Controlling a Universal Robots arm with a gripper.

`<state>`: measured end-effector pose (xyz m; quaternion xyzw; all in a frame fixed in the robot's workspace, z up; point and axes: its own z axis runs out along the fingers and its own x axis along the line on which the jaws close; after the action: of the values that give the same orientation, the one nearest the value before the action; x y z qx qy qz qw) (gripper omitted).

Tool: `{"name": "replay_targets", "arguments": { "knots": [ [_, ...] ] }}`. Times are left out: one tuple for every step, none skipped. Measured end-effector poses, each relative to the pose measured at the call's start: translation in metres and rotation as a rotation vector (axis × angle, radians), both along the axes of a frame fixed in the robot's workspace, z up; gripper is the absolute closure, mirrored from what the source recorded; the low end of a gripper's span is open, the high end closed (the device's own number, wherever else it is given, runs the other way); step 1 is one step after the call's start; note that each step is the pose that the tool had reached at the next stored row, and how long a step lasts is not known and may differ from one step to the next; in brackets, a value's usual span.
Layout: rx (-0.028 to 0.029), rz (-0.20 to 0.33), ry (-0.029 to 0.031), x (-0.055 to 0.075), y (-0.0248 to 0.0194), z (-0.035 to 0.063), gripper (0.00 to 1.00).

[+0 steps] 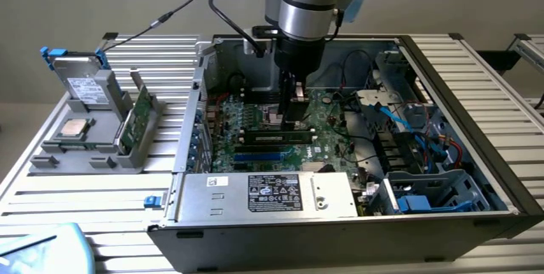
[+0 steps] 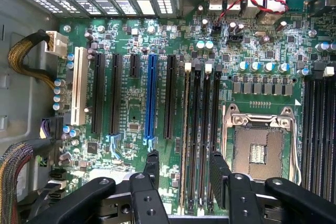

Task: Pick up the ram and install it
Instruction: 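Insert the ram into the slot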

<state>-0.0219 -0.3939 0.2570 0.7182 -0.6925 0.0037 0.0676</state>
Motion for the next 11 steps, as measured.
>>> {"name": "replay_targets", "arguments": {
  "knots": [
    [0.0000, 0.000, 0.0000, 0.0000, 0.0000, 0.0000, 0.48],
    [0.0000, 0.000, 0.0000, 0.0000, 0.0000, 0.0000, 0.48],
    [0.0000, 0.000, 0.0000, 0.0000, 0.0000, 0.0000, 0.48],
    [0.0000, 0.000, 0.0000, 0.0000, 0.0000, 0.0000, 0.48],
    [-0.0001, 0.000, 0.0000, 0.0000, 0.0000, 0.0000, 0.48],
    [0.0000, 0.000, 0.0000, 0.0000, 0.0000, 0.0000, 0.48],
    [0.0000, 0.000, 0.0000, 0.0000, 0.0000, 0.0000, 0.50],
    [0.0000, 0.000, 0.0000, 0.0000, 0.0000, 0.0000, 0.57],
    [0.0000, 0.000, 0.0000, 0.0000, 0.0000, 0.0000, 0.57],
    [0.0000, 0.000, 0.0000, 0.0000, 0.0000, 0.0000, 0.64],
    [0.0000, 0.000, 0.0000, 0.0000, 0.0000, 0.0000, 0.69]
  ]
}}
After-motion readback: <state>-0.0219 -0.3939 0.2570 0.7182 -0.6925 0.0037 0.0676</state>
